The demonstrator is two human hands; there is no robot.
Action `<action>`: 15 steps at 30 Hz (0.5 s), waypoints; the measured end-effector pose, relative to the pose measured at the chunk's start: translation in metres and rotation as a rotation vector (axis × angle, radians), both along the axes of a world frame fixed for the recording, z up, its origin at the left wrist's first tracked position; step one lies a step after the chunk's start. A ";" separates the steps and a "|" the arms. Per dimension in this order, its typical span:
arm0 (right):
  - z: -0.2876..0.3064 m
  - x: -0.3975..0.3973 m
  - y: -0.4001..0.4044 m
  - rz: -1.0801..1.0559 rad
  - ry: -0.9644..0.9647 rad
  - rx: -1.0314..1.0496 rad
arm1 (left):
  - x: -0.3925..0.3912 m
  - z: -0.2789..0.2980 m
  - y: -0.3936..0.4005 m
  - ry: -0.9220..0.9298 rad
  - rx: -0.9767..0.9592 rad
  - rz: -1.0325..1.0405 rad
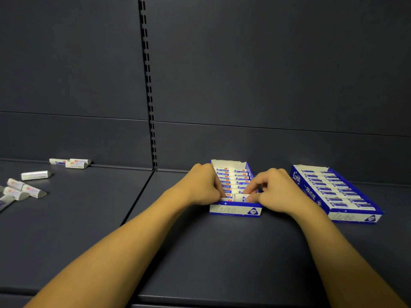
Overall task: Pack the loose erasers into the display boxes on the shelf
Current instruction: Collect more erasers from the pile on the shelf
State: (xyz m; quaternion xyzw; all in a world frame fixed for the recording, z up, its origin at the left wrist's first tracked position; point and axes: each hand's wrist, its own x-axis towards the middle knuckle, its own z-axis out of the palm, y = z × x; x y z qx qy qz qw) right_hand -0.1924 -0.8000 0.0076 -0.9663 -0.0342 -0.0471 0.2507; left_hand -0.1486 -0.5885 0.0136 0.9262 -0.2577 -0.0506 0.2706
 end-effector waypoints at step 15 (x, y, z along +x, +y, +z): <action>0.002 0.004 0.001 -0.015 0.123 0.051 | 0.003 0.001 0.003 0.035 0.010 -0.034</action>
